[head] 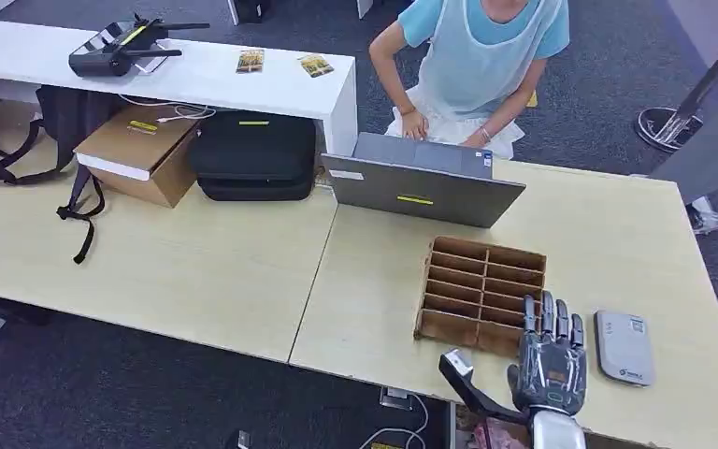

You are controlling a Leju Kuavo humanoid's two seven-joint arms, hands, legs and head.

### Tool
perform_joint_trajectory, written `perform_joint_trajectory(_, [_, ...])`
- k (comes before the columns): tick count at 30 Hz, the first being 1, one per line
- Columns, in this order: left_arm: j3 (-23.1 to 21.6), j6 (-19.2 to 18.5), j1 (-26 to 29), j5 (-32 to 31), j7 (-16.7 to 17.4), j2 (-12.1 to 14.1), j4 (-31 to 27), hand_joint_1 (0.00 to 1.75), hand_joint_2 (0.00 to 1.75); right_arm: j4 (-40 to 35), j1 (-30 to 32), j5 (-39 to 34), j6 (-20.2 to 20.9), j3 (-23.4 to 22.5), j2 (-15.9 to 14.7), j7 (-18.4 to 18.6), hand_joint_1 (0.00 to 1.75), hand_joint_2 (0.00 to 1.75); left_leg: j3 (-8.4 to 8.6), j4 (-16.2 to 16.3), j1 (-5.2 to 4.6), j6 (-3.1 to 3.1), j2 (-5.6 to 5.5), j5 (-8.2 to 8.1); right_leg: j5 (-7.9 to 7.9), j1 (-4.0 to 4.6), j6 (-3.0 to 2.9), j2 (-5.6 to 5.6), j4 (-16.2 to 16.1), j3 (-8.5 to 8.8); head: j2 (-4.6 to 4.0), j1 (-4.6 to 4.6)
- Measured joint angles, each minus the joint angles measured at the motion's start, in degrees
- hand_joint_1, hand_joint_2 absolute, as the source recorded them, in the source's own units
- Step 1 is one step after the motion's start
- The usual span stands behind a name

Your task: Pass the card to the sensor for recognition and then transmit it.

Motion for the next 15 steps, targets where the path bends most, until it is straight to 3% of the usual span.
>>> perform_joint_trajectory(15, [0.00,0.00,-0.08,-0.17,0.00,0.00,0.00,0.00,1.75,2.84,-2.77,0.00,0.77,0.00,0.46,-0.85,0.00,1.75,0.00,0.00,0.00,0.00,0.00,0.00,0.00,0.00,0.00,0.00,0.01,0.00,0.00,0.00])
